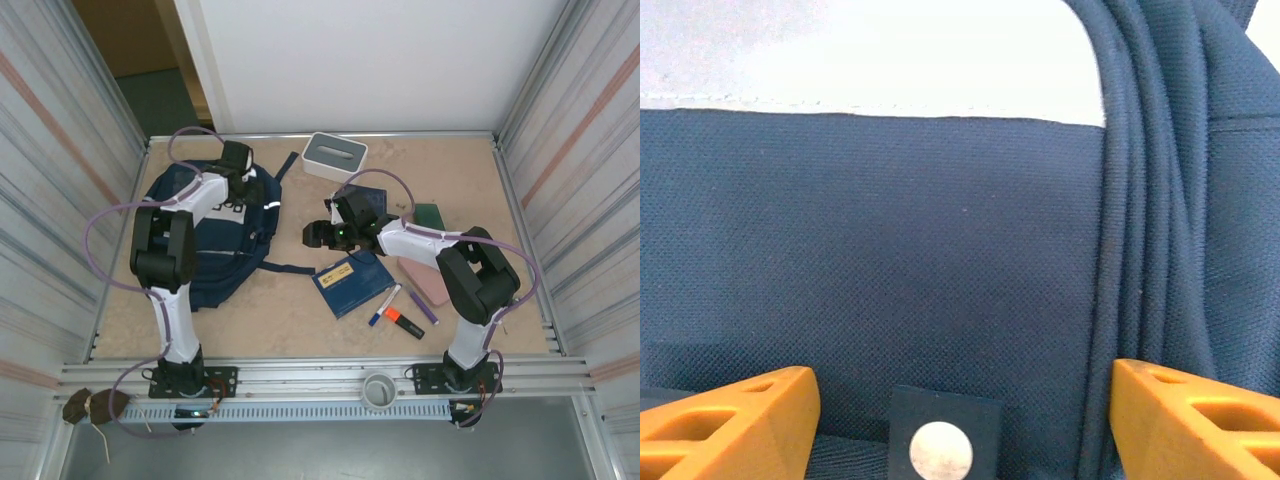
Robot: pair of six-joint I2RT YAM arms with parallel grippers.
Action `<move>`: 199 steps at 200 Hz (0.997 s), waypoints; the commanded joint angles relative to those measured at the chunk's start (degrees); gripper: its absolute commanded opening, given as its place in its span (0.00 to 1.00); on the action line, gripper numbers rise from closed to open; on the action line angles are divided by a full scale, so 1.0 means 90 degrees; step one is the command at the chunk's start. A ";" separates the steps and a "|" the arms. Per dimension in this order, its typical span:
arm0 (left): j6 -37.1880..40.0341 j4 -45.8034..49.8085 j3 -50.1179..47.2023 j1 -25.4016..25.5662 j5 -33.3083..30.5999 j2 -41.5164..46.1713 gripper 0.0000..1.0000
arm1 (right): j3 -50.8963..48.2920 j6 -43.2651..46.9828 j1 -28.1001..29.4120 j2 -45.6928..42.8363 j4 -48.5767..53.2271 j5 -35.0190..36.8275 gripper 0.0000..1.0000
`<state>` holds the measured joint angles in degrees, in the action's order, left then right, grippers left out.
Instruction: Pack the student bag
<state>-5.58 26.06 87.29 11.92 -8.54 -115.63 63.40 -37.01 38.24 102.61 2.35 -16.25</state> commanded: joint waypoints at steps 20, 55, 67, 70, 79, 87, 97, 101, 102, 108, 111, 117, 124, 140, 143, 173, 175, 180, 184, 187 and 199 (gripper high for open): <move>0.0066 0.0628 0.0114 -0.0055 0.0368 -0.0275 0.83 | 0.0058 0.0041 0.0021 -0.0093 0.0213 -0.0034 0.69; -0.0072 0.0719 0.0002 -0.0156 0.1013 -0.0273 0.84 | 0.0150 0.0032 0.0055 -0.0006 0.0254 -0.0067 0.69; -0.0118 0.0678 -0.0040 -0.0206 0.1355 -0.0260 0.87 | 0.0182 0.0040 0.0050 0.0022 0.0272 -0.0068 0.69; -0.0115 0.0683 -0.0040 -0.0211 0.1390 -0.0258 0.89 | 0.0187 0.0040 0.0048 0.0025 0.0276 -0.0069 0.69; -0.0095 0.0742 -0.0023 -0.0204 0.1427 -0.0284 0.91 | 0.0207 0.0040 0.0055 0.0034 0.0285 -0.0077 0.69; -0.0056 0.0850 0.0022 -0.0197 0.1455 -0.0305 0.91 | 0.0202 0.0040 0.0051 0.0052 0.0276 -0.0062 0.69; 0.0017 0.0966 0.0056 -0.0183 0.1442 -0.0340 0.92 | 0.0203 0.0050 0.0059 0.0071 0.0281 -0.0065 0.69; 0.0053 0.0993 0.0057 -0.0166 0.1414 -0.0357 0.91 | 0.0203 0.0050 0.0059 0.0074 0.0288 -0.0068 0.69; 0.0063 0.0997 0.0062 -0.0164 0.1396 -0.0361 0.91 | 0.0202 0.0050 0.0063 0.0079 0.0287 -0.0064 0.69; 0.0125 0.1052 0.0092 -0.0137 0.1300 -0.0412 0.90 | 0.0193 0.0058 0.0066 0.0091 0.0286 -0.0058 0.69; 0.0165 0.1120 0.0146 -0.0126 0.1267 -0.0449 0.89 | 0.0185 0.0060 0.0060 0.0093 0.0286 -0.0055 0.69; 0.0232 0.1293 0.0264 -0.0090 0.1204 -0.0587 0.87 | 0.0173 0.0060 0.0064 0.0113 0.0276 -0.0038 0.69; 0.0312 0.1460 0.0382 -0.0044 0.1088 -0.0754 0.83 | 0.0164 0.0069 0.0064 0.0129 0.0266 -0.0022 0.69; 0.0480 0.1796 0.0630 0.0018 0.0963 -0.1063 0.71 | 0.0187 0.0070 0.0060 0.0185 0.0266 -0.0030 0.69; 0.0491 0.1851 0.0665 0.0022 0.0950 -0.1112 0.69 | 0.0192 0.0070 0.0058 0.0201 0.0266 -0.0038 0.69; 0.0619 0.1915 0.0734 0.0070 0.1151 -0.1119 0.43 | 0.0270 0.0125 0.0064 0.0184 0.0409 -0.0004 0.68; 0.0640 0.1886 0.0717 0.0071 0.1167 -0.1093 0.41 | 0.0270 0.0128 0.0060 0.0177 0.0419 0.0005 0.68; 0.0713 0.1818 0.0661 0.0089 0.1232 -0.1016 0.37 | 0.0272 0.0145 0.0059 0.0166 0.0453 0.0035 0.68; 0.0774 0.1749 0.0607 0.0096 0.1285 -0.0950 0.34 | 0.0271 0.0164 0.0061 0.0138 0.0482 0.0059 0.68; 0.0812 0.1698 0.0571 0.0109 0.1305 -0.0894 0.31 | 0.0275 0.0167 0.0056 0.0120 0.0503 0.0074 0.68; 0.0923 0.1500 0.0379 0.0121 0.1346 -0.0643 0.19 | 0.0270 0.0219 0.0058 0.0042 0.0603 0.0158 0.69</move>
<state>-0.25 35.35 95.68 11.88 -1.06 -120.86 64.03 -36.80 38.35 103.96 4.97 -16.25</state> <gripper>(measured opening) 0.298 0.685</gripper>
